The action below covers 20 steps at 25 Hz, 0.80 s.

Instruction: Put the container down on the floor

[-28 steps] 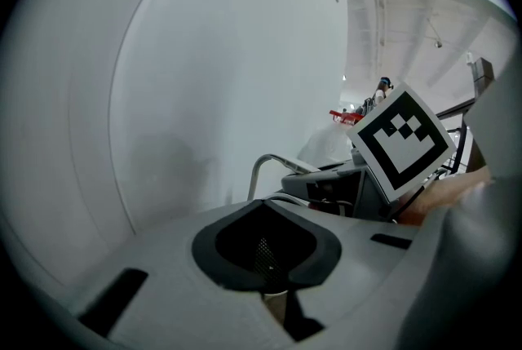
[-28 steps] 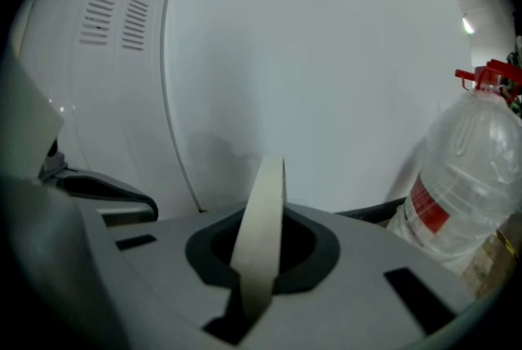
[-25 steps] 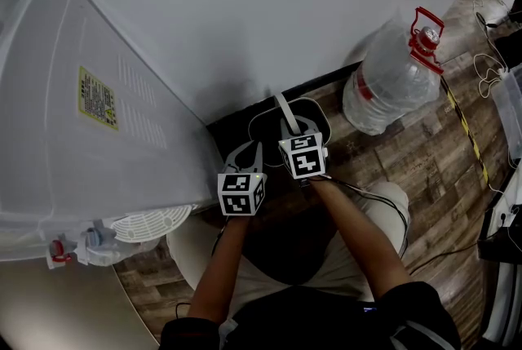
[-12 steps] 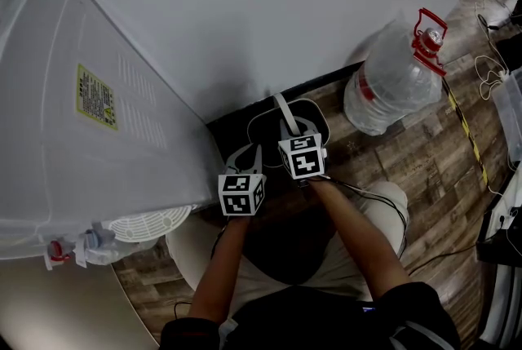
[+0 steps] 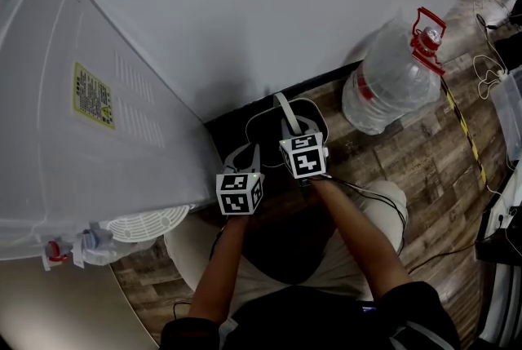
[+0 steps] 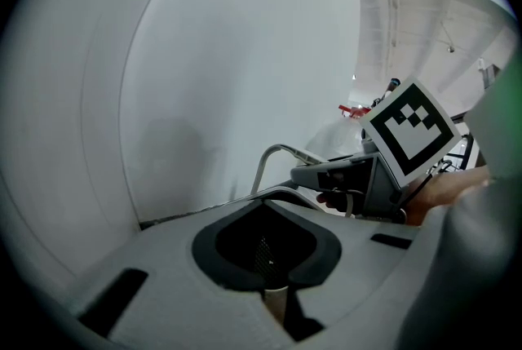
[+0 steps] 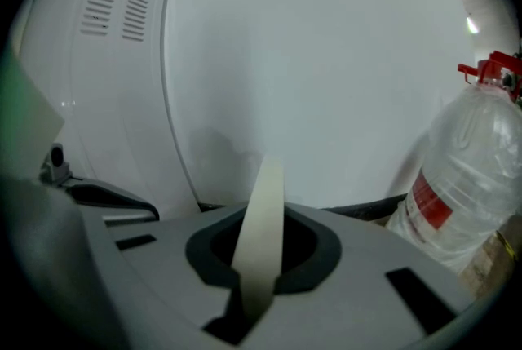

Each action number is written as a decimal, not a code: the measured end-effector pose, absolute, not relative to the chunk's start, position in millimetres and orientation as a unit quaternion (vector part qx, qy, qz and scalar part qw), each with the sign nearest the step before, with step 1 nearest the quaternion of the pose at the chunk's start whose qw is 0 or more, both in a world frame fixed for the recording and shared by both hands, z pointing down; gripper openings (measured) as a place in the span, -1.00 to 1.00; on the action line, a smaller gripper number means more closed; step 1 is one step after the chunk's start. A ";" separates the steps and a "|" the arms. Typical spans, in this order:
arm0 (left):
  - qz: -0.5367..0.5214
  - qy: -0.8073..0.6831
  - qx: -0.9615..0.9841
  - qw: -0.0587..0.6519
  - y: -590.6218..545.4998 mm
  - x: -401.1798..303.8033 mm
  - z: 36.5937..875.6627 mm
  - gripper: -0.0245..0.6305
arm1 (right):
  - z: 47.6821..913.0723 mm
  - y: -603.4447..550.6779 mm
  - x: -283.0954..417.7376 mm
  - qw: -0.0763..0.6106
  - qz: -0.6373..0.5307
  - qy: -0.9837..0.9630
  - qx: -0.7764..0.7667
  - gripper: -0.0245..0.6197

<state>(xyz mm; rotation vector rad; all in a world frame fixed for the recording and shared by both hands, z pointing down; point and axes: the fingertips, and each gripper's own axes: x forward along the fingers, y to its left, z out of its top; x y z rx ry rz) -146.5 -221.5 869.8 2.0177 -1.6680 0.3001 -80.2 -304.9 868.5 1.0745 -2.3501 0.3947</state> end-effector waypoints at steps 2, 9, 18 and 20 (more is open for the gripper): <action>0.109 -0.613 0.741 0.251 -222.1 -146.4 869.9 -0.88 | 869.0 -305.8 -77.8 0.261 0.146 -0.867 0.399 -0.82; 0.108 -0.611 0.742 0.252 -223.7 -142.2 871.7 -0.88 | 867.5 -306.6 -70.8 0.257 0.149 -0.867 0.401 -0.82; 0.106 -0.603 0.750 0.250 -229.4 -127.3 872.2 -0.88 | 872.9 -319.5 -45.8 0.256 0.168 -0.853 0.422 -0.82; 0.103 -0.601 0.753 0.249 -231.3 -123.7 870.9 -0.88 | 874.9 -322.8 -39.4 0.256 0.171 -0.848 0.431 -0.82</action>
